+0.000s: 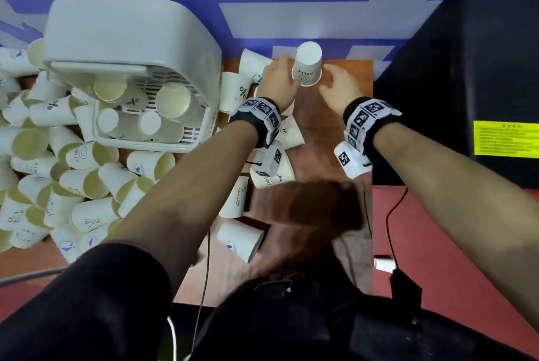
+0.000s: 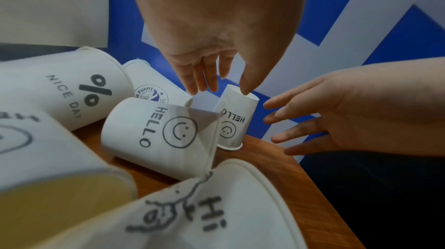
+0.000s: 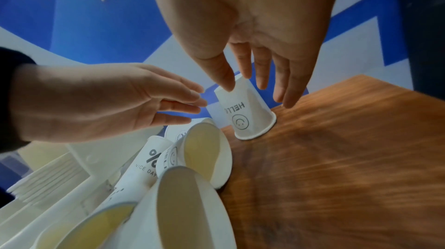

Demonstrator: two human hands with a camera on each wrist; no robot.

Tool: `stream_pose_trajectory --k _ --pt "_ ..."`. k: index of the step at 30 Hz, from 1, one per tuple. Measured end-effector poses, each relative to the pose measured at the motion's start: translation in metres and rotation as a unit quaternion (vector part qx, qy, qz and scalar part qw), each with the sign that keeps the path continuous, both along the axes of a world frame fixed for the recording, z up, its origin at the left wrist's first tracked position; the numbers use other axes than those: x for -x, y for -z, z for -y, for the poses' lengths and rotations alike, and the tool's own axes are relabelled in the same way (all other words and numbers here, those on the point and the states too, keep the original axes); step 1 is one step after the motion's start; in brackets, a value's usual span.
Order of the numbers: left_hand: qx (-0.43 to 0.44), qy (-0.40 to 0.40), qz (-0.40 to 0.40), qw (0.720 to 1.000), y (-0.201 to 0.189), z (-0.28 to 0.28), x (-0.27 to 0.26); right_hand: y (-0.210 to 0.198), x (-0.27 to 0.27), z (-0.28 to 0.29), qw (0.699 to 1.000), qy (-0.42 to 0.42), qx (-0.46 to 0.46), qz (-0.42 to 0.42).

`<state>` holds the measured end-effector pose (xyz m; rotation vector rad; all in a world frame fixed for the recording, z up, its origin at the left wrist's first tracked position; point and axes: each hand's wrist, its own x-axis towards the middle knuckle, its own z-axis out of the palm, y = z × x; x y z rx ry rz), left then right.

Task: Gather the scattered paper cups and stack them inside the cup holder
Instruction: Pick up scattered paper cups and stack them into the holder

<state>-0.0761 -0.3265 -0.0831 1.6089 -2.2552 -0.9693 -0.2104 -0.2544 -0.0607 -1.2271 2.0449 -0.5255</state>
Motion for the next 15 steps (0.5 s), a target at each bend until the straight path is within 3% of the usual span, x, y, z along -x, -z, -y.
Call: stream_pose_trajectory --k 8,15 --pt "-0.057 0.027 -0.006 0.998 0.019 0.016 0.019 0.029 0.005 0.020 0.998 -0.006 -0.012 0.056" --pt "-0.033 -0.004 -0.037 0.999 0.015 0.008 0.019 0.037 0.000 0.007 0.994 0.016 0.006 0.105"
